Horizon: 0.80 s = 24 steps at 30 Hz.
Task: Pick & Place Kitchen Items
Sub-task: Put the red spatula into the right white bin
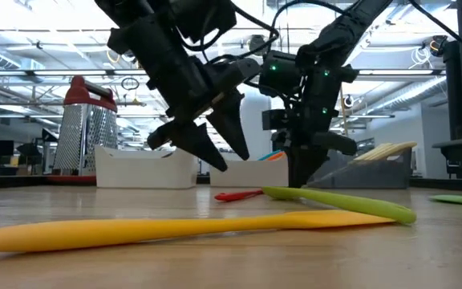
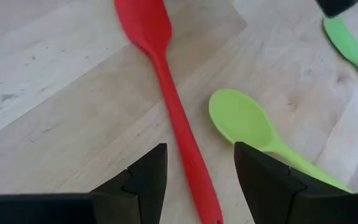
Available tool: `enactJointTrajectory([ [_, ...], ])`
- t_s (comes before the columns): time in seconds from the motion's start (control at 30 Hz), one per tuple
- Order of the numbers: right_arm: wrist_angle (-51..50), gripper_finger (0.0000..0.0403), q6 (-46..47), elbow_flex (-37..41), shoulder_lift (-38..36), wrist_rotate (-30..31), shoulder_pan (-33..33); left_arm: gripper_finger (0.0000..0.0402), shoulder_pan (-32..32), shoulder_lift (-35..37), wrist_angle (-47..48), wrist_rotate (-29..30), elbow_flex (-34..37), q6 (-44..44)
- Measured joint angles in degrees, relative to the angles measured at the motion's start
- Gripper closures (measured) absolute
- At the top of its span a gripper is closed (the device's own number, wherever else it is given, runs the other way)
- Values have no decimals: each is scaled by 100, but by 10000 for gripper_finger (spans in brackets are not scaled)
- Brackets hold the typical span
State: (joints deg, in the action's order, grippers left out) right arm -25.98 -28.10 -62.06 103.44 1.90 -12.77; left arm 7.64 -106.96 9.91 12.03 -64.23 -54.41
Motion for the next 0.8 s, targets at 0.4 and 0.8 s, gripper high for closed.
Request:
enactJointTrajectory([
  [0.4, 393, 287, -167, -25, 136, -348, -302, 211, -11, -2, 13, -42, 0, -8],
  [0.8, 820, 298, -60, -44, 422, -617, -193, 211, -40, -154, 16, -71, 7, -11],
])
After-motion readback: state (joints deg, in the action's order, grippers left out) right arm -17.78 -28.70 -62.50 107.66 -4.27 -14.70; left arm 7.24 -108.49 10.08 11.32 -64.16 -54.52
